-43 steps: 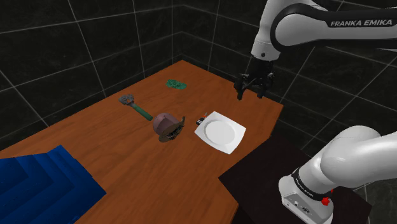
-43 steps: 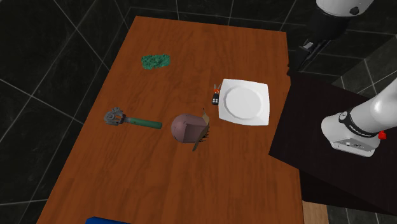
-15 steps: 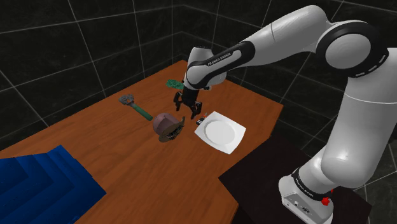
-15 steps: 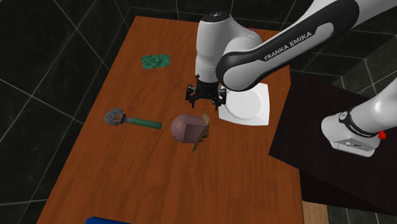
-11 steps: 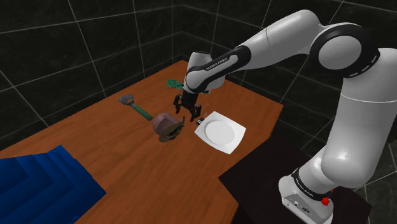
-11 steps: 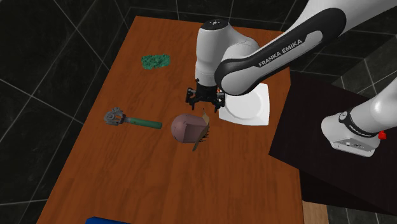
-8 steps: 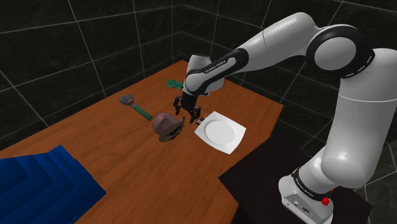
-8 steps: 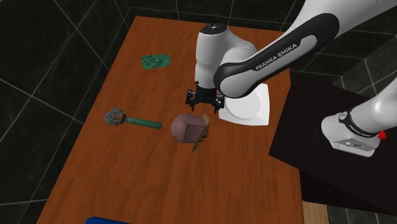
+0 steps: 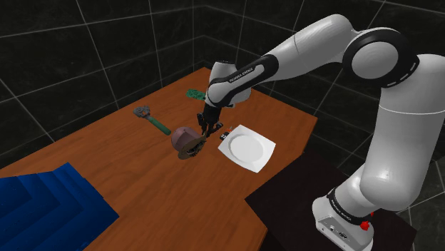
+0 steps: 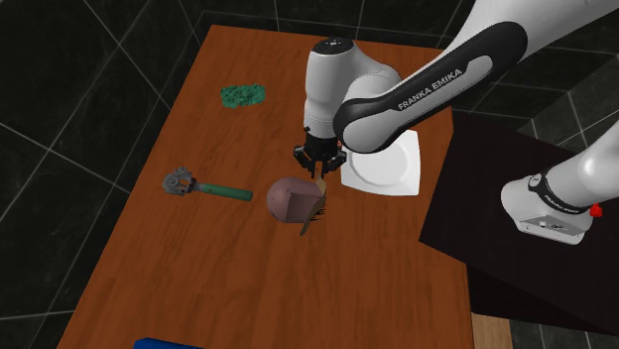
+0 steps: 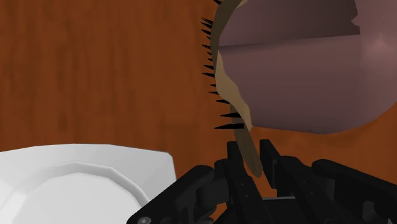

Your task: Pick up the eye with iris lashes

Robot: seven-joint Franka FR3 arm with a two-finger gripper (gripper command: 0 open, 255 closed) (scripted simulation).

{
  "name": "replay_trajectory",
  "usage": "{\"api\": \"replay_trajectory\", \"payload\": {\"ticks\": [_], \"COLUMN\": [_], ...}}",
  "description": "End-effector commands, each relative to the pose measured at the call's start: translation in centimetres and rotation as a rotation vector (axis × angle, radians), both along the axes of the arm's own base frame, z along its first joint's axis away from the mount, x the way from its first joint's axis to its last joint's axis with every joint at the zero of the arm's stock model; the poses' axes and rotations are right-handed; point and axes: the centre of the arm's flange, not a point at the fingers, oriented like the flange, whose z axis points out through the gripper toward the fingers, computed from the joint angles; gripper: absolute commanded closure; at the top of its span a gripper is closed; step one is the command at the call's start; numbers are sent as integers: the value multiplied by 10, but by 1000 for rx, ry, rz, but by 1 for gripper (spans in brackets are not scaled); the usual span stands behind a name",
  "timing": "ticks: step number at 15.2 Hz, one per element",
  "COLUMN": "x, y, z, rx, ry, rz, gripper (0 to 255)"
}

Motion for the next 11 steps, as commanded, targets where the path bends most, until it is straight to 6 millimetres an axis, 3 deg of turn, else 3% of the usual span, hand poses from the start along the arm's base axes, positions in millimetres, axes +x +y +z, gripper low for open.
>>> {"api": "replay_trajectory", "payload": {"ticks": [1,11], "x": [0,0], "y": [0,0], "z": [0,48], "rx": [0,0], "ry": [0,0], "rz": [0,0], "gripper": [255,255]}}
